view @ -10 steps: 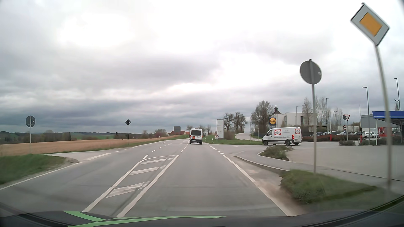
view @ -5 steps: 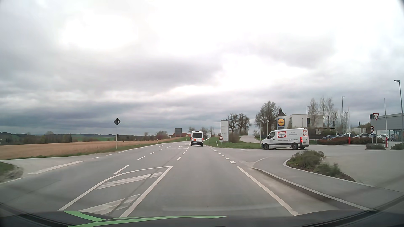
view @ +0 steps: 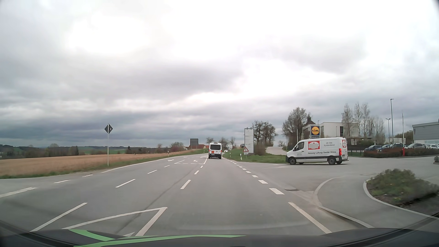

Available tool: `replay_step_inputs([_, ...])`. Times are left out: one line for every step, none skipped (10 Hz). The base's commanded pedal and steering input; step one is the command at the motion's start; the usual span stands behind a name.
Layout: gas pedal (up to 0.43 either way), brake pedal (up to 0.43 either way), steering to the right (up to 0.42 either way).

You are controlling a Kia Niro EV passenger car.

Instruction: Follow the waypoints while adhering to traffic rules and regulations

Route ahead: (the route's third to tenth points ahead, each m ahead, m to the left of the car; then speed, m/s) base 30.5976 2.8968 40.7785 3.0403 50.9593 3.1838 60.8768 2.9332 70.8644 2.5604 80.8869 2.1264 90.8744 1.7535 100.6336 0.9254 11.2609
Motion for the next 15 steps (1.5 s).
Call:
replay_step_inputs([0.079, 0.0, -0.006])
replay_step_inputs([0.079, 0.0, -0.007])
replay_step_inputs([0.079, 0.0, -0.006])
replay_step_inputs([0.079, 0.0, -0.004])
replay_step_inputs([0.079, 0.0, -0.001])
replay_step_inputs([0.079, 0.0, -0.001])
replay_step_inputs([0.079, 0.0, -0.001])
replay_step_inputs([0.087, 0.0, -0.001])
replay_step_inputs([0.087, 0.0, -0.001])
replay_step_inputs([0.087, 0.0, -0.001])
replay_step_inputs([0.087, 0.0, -0.002])
replay_step_inputs([0.087, 0.0, -0.002])
replay_step_inputs([0.087, 0.0, -0.003])
replay_step_inputs([0.087, 0.0, -0.002])
replay_step_inputs([0.087, 0.0, -0.003])
